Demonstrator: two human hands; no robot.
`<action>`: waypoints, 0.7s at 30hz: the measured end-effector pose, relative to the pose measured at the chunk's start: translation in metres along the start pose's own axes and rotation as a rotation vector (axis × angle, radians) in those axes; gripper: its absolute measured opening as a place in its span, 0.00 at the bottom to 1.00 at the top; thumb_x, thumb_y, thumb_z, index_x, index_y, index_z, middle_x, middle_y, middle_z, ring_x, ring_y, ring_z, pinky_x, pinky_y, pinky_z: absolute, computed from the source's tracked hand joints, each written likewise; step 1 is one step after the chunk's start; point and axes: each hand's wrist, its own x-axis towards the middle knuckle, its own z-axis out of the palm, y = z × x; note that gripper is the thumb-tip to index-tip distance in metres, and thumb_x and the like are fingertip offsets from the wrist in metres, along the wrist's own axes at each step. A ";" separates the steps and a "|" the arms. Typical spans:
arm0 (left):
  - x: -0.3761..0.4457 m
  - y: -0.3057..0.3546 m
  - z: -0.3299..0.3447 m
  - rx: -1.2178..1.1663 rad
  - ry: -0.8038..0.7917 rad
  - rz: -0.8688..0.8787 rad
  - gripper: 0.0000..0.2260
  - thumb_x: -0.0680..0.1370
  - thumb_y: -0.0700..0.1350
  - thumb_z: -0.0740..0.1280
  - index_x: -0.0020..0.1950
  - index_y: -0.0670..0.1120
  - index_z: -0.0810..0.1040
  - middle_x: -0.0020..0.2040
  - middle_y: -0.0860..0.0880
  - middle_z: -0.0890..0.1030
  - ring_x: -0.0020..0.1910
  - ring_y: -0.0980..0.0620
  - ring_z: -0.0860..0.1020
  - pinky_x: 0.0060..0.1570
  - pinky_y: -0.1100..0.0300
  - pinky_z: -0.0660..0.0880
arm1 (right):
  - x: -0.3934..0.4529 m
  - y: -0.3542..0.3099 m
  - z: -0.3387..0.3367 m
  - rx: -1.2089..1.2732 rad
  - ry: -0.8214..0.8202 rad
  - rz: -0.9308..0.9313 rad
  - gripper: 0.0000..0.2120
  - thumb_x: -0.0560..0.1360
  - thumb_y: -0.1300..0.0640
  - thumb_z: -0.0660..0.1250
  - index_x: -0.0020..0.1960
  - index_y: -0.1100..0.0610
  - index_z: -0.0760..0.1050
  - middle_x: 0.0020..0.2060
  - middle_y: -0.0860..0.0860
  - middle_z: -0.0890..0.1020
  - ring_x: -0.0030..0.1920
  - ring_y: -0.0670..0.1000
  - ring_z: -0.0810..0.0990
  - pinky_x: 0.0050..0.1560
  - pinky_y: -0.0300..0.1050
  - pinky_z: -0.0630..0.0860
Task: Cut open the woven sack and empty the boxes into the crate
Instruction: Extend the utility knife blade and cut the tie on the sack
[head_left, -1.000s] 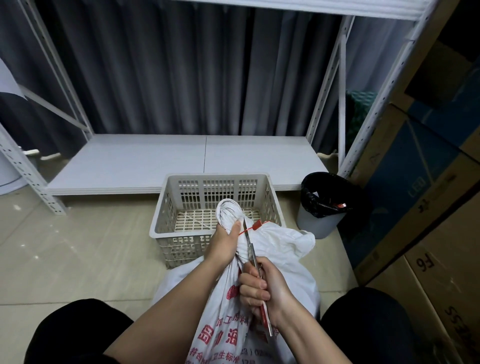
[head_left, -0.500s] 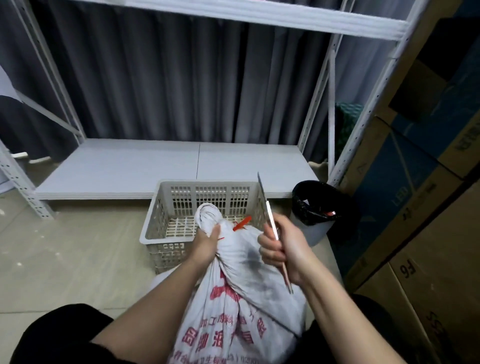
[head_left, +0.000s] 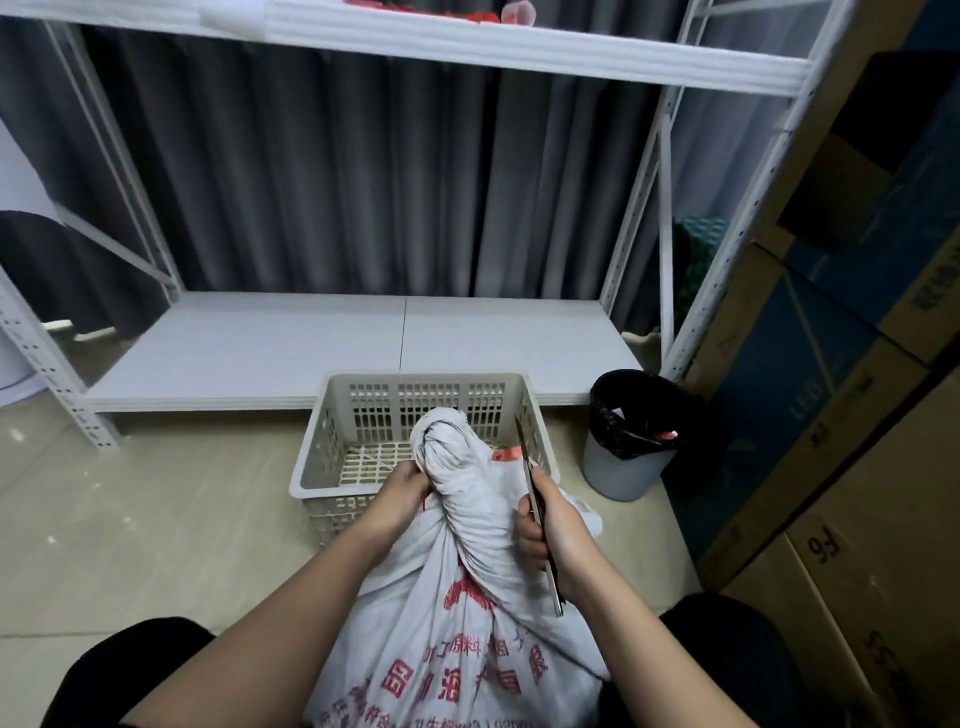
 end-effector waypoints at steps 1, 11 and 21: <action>0.005 -0.002 -0.003 0.029 0.052 0.002 0.11 0.78 0.32 0.58 0.45 0.44 0.77 0.36 0.50 0.82 0.35 0.53 0.79 0.33 0.68 0.73 | 0.000 0.001 0.000 0.005 0.005 0.005 0.24 0.80 0.42 0.51 0.31 0.55 0.62 0.16 0.47 0.61 0.15 0.45 0.57 0.19 0.29 0.52; 0.007 0.002 -0.021 0.063 -0.101 -0.386 0.13 0.78 0.31 0.61 0.35 0.42 0.70 0.19 0.49 0.74 0.14 0.59 0.69 0.15 0.71 0.62 | -0.002 -0.002 -0.007 0.012 0.065 -0.011 0.23 0.80 0.42 0.52 0.33 0.55 0.64 0.18 0.48 0.61 0.16 0.46 0.57 0.20 0.31 0.52; 0.026 0.044 -0.026 0.002 0.395 0.095 0.06 0.76 0.42 0.69 0.50 0.40 0.82 0.45 0.38 0.84 0.36 0.52 0.76 0.43 0.56 0.76 | -0.004 -0.002 -0.015 -0.161 0.101 -0.198 0.10 0.78 0.57 0.62 0.39 0.57 0.69 0.22 0.48 0.67 0.21 0.46 0.64 0.21 0.36 0.61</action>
